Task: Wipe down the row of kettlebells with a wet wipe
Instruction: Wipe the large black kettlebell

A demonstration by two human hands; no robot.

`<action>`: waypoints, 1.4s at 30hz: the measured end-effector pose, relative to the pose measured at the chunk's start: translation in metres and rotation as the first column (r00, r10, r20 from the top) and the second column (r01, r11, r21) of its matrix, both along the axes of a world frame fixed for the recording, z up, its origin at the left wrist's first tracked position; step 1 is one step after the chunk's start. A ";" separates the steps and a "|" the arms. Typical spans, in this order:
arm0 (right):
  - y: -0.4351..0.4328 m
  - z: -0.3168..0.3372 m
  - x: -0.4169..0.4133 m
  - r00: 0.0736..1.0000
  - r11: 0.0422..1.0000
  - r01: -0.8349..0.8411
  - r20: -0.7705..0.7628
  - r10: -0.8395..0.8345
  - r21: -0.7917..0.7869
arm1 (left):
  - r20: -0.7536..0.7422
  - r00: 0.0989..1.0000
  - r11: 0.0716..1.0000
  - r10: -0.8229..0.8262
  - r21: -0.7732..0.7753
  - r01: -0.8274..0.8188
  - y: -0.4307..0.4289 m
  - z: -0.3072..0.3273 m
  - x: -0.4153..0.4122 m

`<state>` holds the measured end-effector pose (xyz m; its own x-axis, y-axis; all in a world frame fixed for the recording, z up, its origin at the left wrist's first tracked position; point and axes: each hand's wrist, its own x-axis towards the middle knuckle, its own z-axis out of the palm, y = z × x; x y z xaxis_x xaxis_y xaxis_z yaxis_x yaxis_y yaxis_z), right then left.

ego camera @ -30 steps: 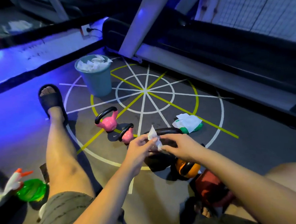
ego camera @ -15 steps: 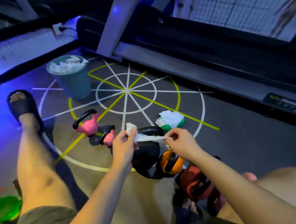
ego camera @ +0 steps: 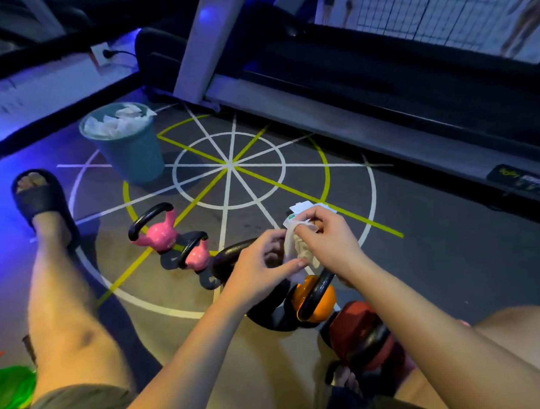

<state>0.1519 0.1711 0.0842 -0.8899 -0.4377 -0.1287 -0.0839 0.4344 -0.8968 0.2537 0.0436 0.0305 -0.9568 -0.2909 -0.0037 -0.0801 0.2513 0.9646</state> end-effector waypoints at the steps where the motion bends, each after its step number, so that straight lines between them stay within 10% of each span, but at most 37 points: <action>1: -0.001 0.001 -0.001 1.000 1.000 0.003 -0.008 -0.003 0.003 | 0.013 1.000 1.000 0.001 -0.021 -0.001 0.001 0.001 -0.001; 8: 0.001 0.003 -0.013 0.988 0.999 0.010 -0.156 -0.015 -0.030 | 0.131 0.978 0.980 0.164 -0.134 -0.147 -0.006 -0.006 0.004; 12: 0.006 -0.007 -0.013 0.869 0.961 -0.227 -0.414 0.272 0.154 | 0.311 0.915 0.797 0.258 0.467 -0.383 -0.012 0.007 0.006; 17: 0.007 -0.040 0.014 0.647 0.696 -0.542 -0.294 0.703 0.470 | 0.299 0.920 0.649 0.253 0.652 -0.391 -0.033 0.021 0.006; 24: 0.001 -0.020 0.004 0.926 0.928 -0.368 0.072 0.371 -0.060 | 0.296 0.938 0.683 0.183 0.648 -0.337 -0.040 0.017 0.015; 32: -0.018 -0.033 0.000 0.956 0.957 -0.227 -0.147 0.255 0.182 | 0.217 0.976 0.725 0.003 0.672 -0.152 -0.043 0.021 0.029; 37: -0.024 -0.029 0.000 0.971 0.964 -0.198 -0.098 0.218 0.179 | 0.100 0.995 0.581 -0.013 0.810 -0.074 -0.052 0.017 0.037; 42: -0.031 -0.031 0.012 0.981 0.978 -0.073 -0.163 0.105 0.195 | 0.162 0.969 0.962 0.187 0.172 -0.214 -0.040 0.015 0.026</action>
<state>0.1640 0.1400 0.0536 -0.8643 -0.4988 -0.0643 -0.2755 0.5767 -0.7691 0.2800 0.0034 0.0454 -0.8642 -0.4580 -0.2084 -0.2506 0.0326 0.9675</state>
